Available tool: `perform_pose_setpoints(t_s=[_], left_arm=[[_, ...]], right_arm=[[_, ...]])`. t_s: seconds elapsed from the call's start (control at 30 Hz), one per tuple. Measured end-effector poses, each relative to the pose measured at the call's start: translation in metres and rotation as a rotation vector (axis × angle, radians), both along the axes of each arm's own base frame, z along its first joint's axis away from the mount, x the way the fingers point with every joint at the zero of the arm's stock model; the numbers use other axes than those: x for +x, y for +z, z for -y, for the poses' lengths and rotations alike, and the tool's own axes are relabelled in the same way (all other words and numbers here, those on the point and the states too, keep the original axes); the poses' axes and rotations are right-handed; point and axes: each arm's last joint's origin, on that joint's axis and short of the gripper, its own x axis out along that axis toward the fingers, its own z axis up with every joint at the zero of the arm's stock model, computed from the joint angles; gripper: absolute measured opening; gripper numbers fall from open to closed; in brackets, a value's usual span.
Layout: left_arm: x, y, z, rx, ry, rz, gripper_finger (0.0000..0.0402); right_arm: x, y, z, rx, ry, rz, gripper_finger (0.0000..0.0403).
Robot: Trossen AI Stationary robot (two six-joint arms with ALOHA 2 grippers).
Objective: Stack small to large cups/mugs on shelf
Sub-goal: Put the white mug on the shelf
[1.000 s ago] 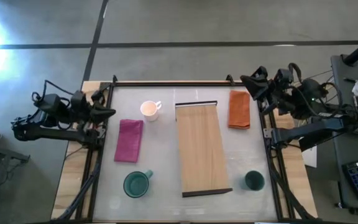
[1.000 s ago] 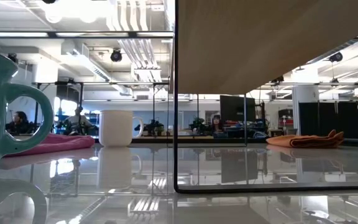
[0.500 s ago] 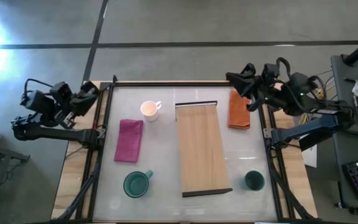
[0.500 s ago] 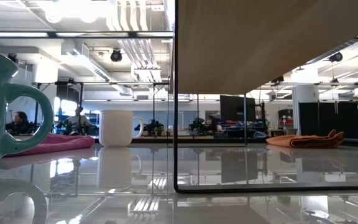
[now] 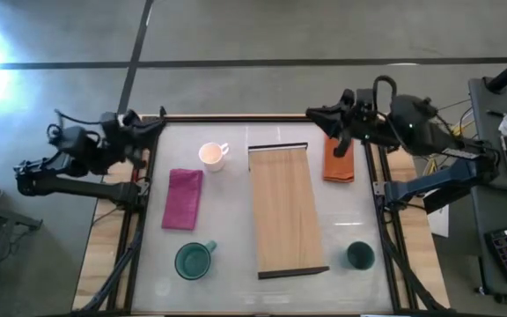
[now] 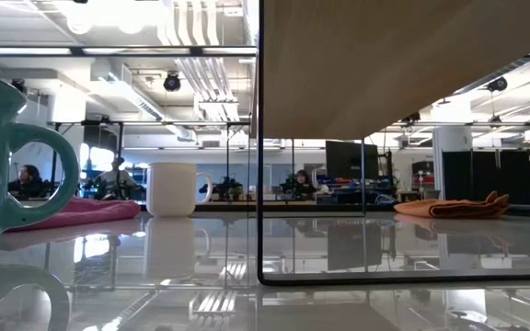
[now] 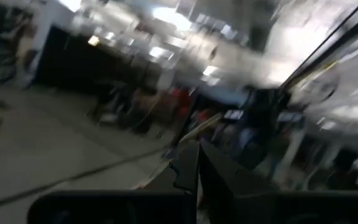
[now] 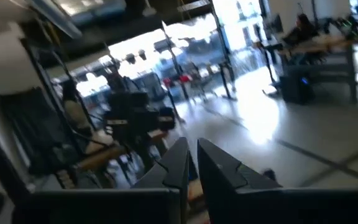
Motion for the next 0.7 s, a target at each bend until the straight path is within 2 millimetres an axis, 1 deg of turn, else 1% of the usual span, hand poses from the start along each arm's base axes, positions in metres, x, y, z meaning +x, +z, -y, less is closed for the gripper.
perform_pose_setpoints(t_s=[0.07,0.17,0.23,0.3,0.37,0.4,0.47,0.53,0.6,0.67,0.7], left_arm=[[0.005,0.001,-0.001,-0.018,0.029,-0.106,0.0],[0.011,0.011,-0.004,-0.025,0.069,-0.217,0.0],[0.016,0.015,-0.008,-0.032,0.132,-0.299,0.0004],[0.03,0.017,-0.013,-0.041,0.181,-0.396,0.0016],[0.044,0.01,-0.021,-0.073,0.226,-0.531,0.0033],[0.052,0.006,-0.026,-0.084,0.244,-0.592,0.0043],[0.065,0.004,-0.037,-0.107,0.271,-0.661,0.0066],[0.08,-0.006,-0.051,-0.154,0.295,-0.742,0.009],[0.094,-0.012,-0.067,-0.212,0.297,-0.775,0.0112],[0.101,-0.013,-0.082,-0.273,0.293,-0.788,0.013],[0.102,-0.016,-0.09,-0.302,0.295,-0.822,0.0137]], right_arm=[[-0.003,0.001,0.008,0.023,-0.037,-0.079,0.0043],[-0.009,0.0,0.02,0.039,-0.104,-0.201,0.0065],[-0.012,-0.002,0.028,0.052,-0.14,-0.274,0.0084],[-0.017,-0.005,0.036,0.063,-0.183,-0.345,0.0105],[-0.021,-0.01,0.042,0.067,-0.216,-0.409,0.0126],[-0.022,-0.012,0.045,0.07,-0.23,-0.434,0.0137],[-0.024,-0.016,0.049,0.071,-0.248,-0.472,0.0156],[-0.027,-0.021,0.051,0.077,-0.252,-0.514,0.0173],[-0.029,-0.024,0.053,0.091,-0.249,-0.546,0.0187],[-0.032,-0.028,0.053,0.108,-0.236,-0.582,0.0197],[-0.034,-0.029,0.053,0.115,-0.235,-0.6,0.0201]])
